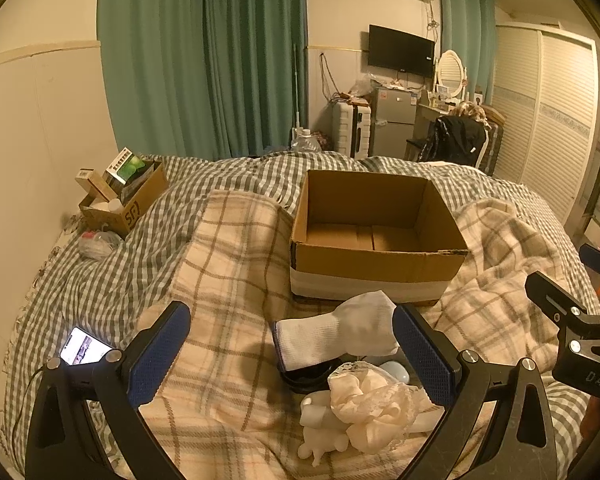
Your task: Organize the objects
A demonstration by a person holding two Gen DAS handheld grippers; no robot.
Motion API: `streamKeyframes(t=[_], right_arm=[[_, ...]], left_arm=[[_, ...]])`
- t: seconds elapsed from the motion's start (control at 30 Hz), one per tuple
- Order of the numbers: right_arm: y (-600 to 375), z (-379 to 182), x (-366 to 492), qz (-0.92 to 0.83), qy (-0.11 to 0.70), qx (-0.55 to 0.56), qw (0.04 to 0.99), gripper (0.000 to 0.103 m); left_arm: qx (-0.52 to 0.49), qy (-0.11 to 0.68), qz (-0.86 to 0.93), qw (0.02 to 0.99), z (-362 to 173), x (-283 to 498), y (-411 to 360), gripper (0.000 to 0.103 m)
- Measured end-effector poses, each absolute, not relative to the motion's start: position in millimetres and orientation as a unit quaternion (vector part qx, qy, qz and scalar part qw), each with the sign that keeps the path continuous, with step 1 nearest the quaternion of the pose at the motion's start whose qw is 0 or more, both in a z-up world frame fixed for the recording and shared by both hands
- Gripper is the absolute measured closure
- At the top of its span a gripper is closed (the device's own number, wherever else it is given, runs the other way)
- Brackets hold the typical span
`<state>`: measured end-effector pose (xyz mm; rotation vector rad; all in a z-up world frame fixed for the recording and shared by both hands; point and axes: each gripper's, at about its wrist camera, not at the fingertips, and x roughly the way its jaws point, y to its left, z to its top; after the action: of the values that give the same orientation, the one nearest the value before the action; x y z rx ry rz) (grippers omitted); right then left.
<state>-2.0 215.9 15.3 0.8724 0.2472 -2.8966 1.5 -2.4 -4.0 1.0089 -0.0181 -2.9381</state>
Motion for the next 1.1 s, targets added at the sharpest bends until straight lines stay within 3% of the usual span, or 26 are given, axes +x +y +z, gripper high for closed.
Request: streamKeyframes(t=[0.73, 0.87, 0.93, 1.0, 1.03, 1.07, 1.1], right_arm=[[221.7, 0.9, -8.2, -0.941, 0.094, 0.322, 0.051, 0.0], [228.4, -3.0, -12.6, -0.938, 0.087, 0.331, 0.044, 0.0], [231.4, -4.7, -14.6, -0.937, 0.08, 0.336, 0.044, 0.0], [232.5, -7.0, -16.7, -0.936, 0.077, 0.341, 0.044, 0.0], [232.5, -7.9, -17.0, -0.935, 0.078, 0.342, 0.044, 0.0], [231.6, -8.3, -16.7, -0.935, 0.08, 0.342, 0.045, 0.0], [230.0, -8.5, -16.1, -0.935, 0.083, 0.341, 0.046, 0.0]], left_arm=[[0.376, -0.021, -0.926, -0.016, -42.6, 1.8, 30.8, 0.001], [0.422, -0.013, -0.905, -0.053, -71.8, -3.5, 45.4, 0.008], [0.44, -0.013, -0.895, -0.068, -86.8, -7.1, 50.3, 0.028], [0.459, -0.005, -0.885, -0.082, -96.9, -10.0, 48.6, 0.069], [0.454, 0.008, -0.887, -0.086, -94.2, -8.7, 44.0, 0.083], [0.446, 0.008, -0.891, -0.082, -88.4, -7.1, 40.9, 0.09], [0.437, 0.008, -0.896, -0.081, -83.4, -5.0, 40.2, 0.09]])
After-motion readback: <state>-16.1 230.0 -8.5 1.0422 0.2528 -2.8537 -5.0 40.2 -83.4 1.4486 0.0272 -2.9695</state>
